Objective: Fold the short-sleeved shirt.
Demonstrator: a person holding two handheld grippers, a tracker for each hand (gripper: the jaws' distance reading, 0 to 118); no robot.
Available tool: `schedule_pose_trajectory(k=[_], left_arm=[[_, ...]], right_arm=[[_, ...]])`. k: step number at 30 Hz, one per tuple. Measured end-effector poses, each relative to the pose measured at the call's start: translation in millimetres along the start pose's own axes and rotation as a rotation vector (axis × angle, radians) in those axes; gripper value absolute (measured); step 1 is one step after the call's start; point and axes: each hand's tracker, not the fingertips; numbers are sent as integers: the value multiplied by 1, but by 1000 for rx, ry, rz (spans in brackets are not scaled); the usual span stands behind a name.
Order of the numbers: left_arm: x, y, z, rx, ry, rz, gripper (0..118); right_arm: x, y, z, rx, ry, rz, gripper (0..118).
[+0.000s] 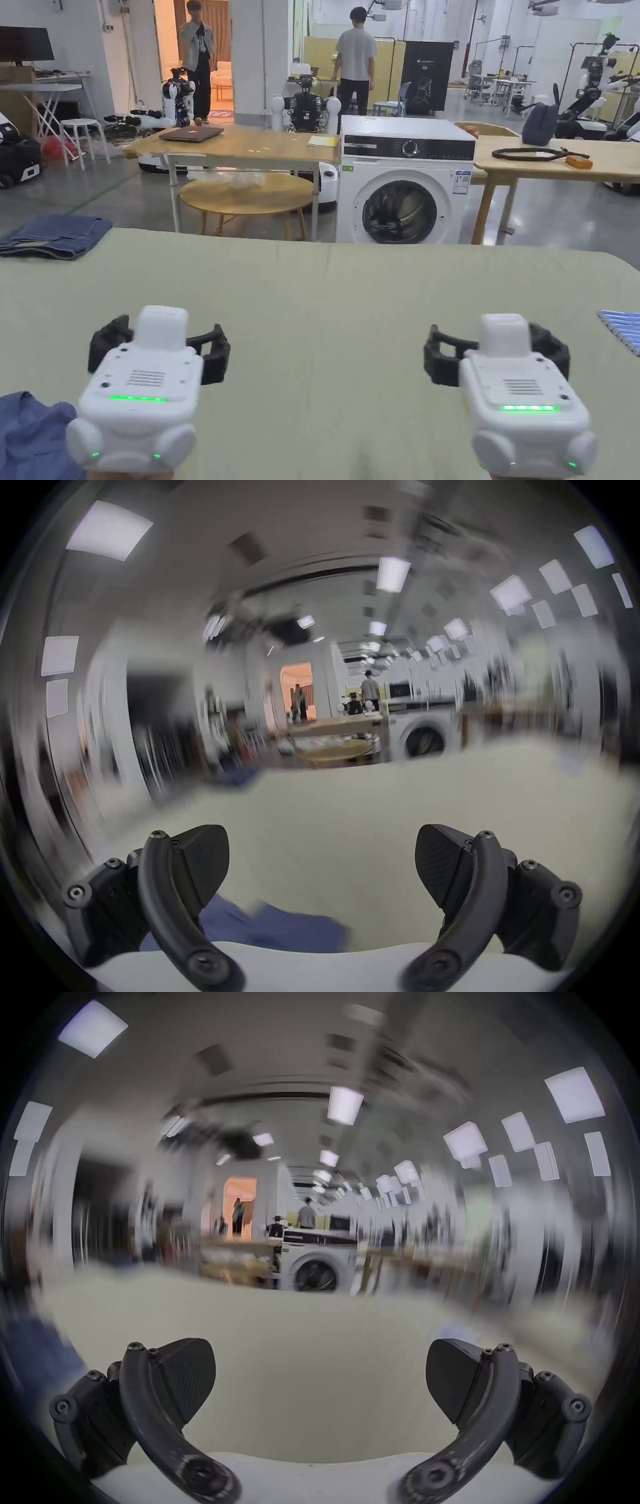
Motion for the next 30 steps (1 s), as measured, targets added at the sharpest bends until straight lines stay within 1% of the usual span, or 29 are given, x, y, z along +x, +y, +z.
schedule_pose_trajectory(k=[1,2,3,4,5,6,7,8,10,11,13,15,16,18,20,21,22,23,26,30], left_arm=[[11,0,1,35,12,-163,110],[19,-1,1,65,13,-306,109],[27,-1,3,84,16,-408,109],[34,-3,3,115,31,-524,109],[39,-6,1,136,50,-611,109],[42,-8,0,149,58,-674,109],[43,-9,1,157,63,-729,109],[44,-11,1,163,63,-748,109],[44,-11,1,154,52,-714,109],[40,-10,3,133,31,-636,109],[33,-4,4,82,-10,-416,109],[18,3,5,34,-68,-111,109],[13,4,6,21,-93,16,109],[-2,0,9,18,-140,328,109],[-13,-3,10,26,-162,530,109],[-16,-4,12,32,-154,574,109],[-19,-6,13,45,-146,615,109],[-21,-6,13,58,-133,628,109],[-25,-4,14,66,-137,595,109],[-19,11,27,75,-127,461,109]], right_arm=[[-14,-4,3,64,-18,245,118],[-27,-10,1,115,-27,451,118],[-35,-15,0,149,-40,610,118],[-41,-21,-1,173,-63,751,118],[-45,-27,-2,190,-70,870,118],[-46,-33,-4,201,-70,954,118],[-46,-38,-4,212,-51,1005,118],[-46,-42,-3,223,-40,1028,118],[-47,-37,7,196,-37,931,118],[-46,-33,10,157,-19,829,118],[-45,-25,13,78,0,598,118],[-32,-21,4,-12,44,278,118],[-27,-19,3,-44,67,136,118],[-9,-21,-5,-121,120,-230,118],[2,-25,-9,-172,110,-465,118],[5,-28,-10,-182,97,-532,118],[6,-29,-6,-182,60,-563,118],[7,-30,-5,-180,37,-568,118],[3,-29,3,-148,-8,-510,118],[-2,-27,4,-102,-15,-390,118]])
